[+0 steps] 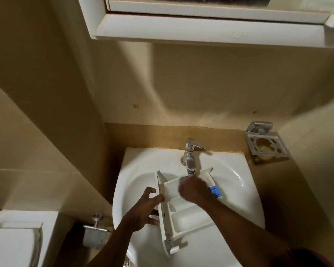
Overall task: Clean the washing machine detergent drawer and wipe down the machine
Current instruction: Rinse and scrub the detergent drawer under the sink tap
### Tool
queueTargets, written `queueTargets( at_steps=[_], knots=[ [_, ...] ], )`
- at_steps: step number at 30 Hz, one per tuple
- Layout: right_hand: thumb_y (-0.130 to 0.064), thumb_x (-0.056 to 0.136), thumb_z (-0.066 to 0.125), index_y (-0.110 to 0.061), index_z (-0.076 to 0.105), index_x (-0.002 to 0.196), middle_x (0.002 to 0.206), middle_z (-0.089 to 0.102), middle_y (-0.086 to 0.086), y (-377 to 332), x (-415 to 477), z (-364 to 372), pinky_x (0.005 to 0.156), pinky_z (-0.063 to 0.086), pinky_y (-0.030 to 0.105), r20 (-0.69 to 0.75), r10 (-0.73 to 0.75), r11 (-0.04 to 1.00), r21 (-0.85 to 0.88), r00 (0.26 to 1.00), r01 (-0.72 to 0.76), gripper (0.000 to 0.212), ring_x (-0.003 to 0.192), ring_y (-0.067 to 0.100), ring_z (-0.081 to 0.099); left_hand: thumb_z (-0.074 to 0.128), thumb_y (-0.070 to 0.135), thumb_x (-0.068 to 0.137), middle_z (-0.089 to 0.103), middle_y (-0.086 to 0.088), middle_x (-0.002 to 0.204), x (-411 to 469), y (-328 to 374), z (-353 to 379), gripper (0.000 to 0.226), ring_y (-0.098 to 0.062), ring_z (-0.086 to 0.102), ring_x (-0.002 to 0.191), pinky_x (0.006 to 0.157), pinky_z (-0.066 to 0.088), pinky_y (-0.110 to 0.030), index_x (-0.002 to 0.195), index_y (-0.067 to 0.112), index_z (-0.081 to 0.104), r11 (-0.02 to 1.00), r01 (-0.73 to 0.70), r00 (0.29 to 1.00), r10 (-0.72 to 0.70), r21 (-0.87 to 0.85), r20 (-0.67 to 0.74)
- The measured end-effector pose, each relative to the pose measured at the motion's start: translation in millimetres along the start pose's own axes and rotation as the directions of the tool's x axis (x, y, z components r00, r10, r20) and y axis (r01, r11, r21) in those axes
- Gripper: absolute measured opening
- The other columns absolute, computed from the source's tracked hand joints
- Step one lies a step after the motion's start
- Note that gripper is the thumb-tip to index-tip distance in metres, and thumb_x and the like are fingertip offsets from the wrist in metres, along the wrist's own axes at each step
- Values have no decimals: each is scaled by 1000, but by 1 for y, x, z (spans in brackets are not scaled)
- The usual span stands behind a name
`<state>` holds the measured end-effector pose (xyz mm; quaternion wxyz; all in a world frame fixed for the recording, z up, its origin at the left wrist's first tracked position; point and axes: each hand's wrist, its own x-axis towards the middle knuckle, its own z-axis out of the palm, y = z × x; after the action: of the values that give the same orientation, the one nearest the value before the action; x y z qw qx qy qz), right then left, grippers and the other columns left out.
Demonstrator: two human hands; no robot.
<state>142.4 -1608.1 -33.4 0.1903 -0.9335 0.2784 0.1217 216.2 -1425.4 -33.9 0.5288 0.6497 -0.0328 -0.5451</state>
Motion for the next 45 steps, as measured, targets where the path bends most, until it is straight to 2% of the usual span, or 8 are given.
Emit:
queueTargets(
  at_steps=[3, 12, 19, 22, 28, 33, 37, 45],
  knots=[
    [-33, 90, 50, -31, 51, 104, 96, 66, 2, -5, -4, -5, 71, 49, 32, 123, -222, 974, 82, 967, 213, 14, 85, 22, 63, 68, 33, 78, 64, -15, 100, 0, -2, -1, 46, -31, 66, 78, 76, 58, -51, 115, 16, 45, 1000, -10, 1000, 10, 0, -1],
    [-35, 95, 44, -11, 60, 114, 109, 66, 11, 13, -11, -13, 86, 48, 32, -195, 106, 987, -96, 975, -127, 34, 104, 29, 62, 64, 27, 84, 60, -11, 96, -3, 3, 8, 41, -29, 64, 74, 65, 58, -42, 117, 16, 42, 1000, -8, 1000, 8, 8, -4],
    [-25, 89, 53, -11, 58, 109, 115, 64, 14, -30, -4, 5, 88, 52, 40, 225, -132, 991, 49, 965, 125, 25, 105, 32, 62, 66, 29, 86, 66, -13, 93, -4, 3, 6, 41, -29, 66, 74, 65, 59, -42, 116, 17, 42, 999, -33, 999, 34, 11, -12],
    [-36, 89, 45, -13, 60, 118, 123, 61, 9, -8, 0, -11, 95, 47, 39, 269, -8, 995, -92, 963, 34, 40, 112, 30, 58, 66, 29, 81, 65, -14, 95, -4, 0, 3, 43, -30, 66, 74, 68, 59, -45, 115, 18, 43, 999, -34, 999, 35, 12, -38],
    [-30, 93, 45, -10, 59, 113, 116, 63, 9, 22, 4, -13, 92, 46, 32, -120, 199, 970, -118, 973, -213, 31, 111, 27, 60, 65, 25, 87, 59, -13, 96, -6, 0, 3, 35, -31, 67, 77, 69, 60, -45, 114, 21, 43, 999, -42, 998, 43, 20, -35],
    [-33, 97, 39, -18, 57, 108, 106, 67, 9, 0, -4, 4, 84, 52, 38, -64, -129, 976, -187, 990, 115, 26, 99, 29, 64, 65, 30, 84, 62, -17, 101, -8, 2, -3, 38, -32, 67, 78, 74, 59, -50, 113, 18, 43, 999, -35, 999, 36, 34, -32],
    [-27, 96, 44, -36, 52, 119, 122, 62, 0, 0, -12, 2, 88, 51, 38, 110, -273, 962, 3, 956, 274, 26, 109, 23, 60, 67, 33, 76, 61, -16, 98, -10, 7, 4, 46, -32, 66, 75, 68, 60, -44, 113, 18, 42, 999, -23, 999, 25, 44, -35],
    [-35, 92, 49, -11, 63, 109, 110, 65, 9, 15, 0, -16, 88, 48, 34, -142, 300, 953, 96, 943, -289, 32, 107, 29, 61, 63, 24, 89, 62, -16, 99, -10, 8, 5, 34, -31, 67, 77, 73, 60, -49, 114, 17, 40, 996, -34, 999, 37, 87, -29]
  ],
)
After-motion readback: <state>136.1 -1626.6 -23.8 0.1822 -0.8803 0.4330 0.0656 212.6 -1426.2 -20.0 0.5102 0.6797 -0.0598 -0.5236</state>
